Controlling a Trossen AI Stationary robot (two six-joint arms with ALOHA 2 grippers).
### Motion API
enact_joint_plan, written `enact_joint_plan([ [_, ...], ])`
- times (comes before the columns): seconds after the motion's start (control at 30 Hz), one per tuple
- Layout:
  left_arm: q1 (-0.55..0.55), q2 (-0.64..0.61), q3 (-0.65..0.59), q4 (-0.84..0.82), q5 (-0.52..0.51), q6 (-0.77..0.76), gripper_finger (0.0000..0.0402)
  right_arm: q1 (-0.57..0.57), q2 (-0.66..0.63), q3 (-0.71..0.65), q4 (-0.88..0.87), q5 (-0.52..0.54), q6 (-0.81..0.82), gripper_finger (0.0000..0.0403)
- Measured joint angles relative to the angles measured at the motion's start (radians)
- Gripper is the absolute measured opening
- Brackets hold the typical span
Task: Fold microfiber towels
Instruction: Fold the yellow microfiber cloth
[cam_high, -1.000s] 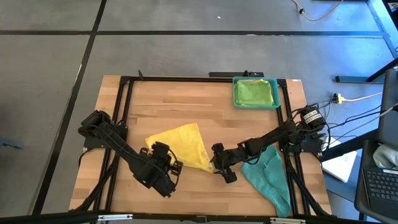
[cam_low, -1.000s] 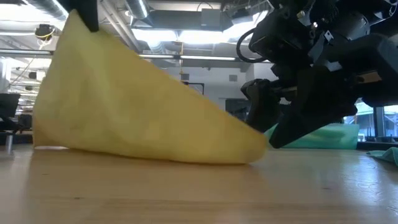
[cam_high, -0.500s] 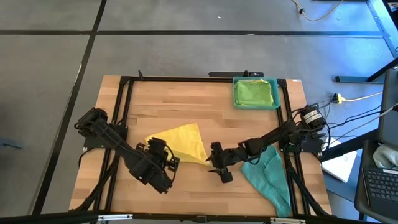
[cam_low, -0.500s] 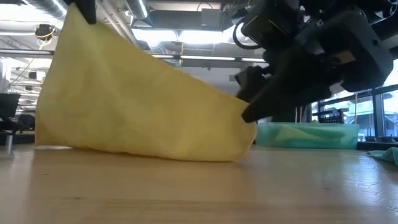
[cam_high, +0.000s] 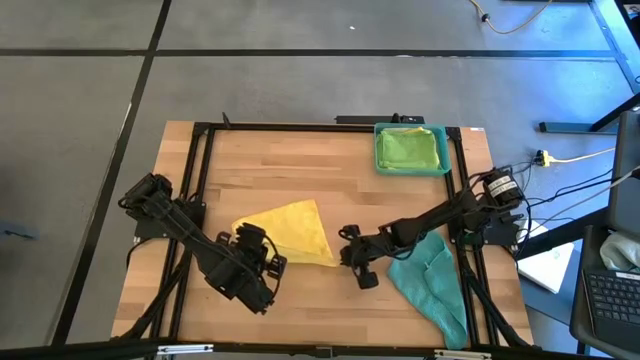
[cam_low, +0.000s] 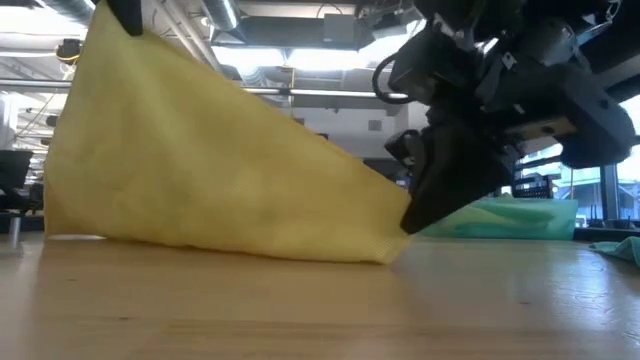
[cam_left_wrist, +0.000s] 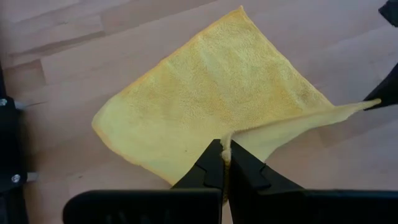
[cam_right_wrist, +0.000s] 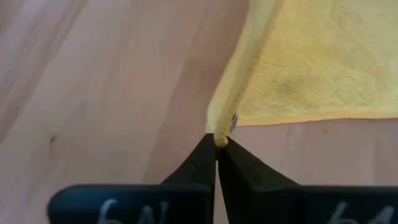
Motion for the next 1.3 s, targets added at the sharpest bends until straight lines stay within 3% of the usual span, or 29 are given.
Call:
enact_joint_plan([
  [0.27,-0.062,0.0,-0.003,-0.003,0.066,0.018,0.0,-0.062,-0.016,0.089,0.01,-0.007,-0.082,0.0009],
  [0.4,-0.108,0.001,-0.05,-0.003,0.167,-0.008,0.0,-0.102,-0.001,0.151,0.019,-0.007,-0.183,0.0004],
  [0.53,-0.156,0.001,-0.119,0.008,0.242,-0.01,0.0,-0.158,0.023,0.173,0.015,-0.007,-0.186,0.0006],
  [0.87,-0.234,0.001,-0.288,0.09,0.226,-0.008,0.0,-0.28,0.032,0.174,0.017,-0.096,-0.194,0.0007],
  [1.3,-0.191,0.001,-0.469,0.185,0.229,0.023,0.0,-0.327,0.065,0.174,0.029,-0.141,-0.239,0.0008],
])
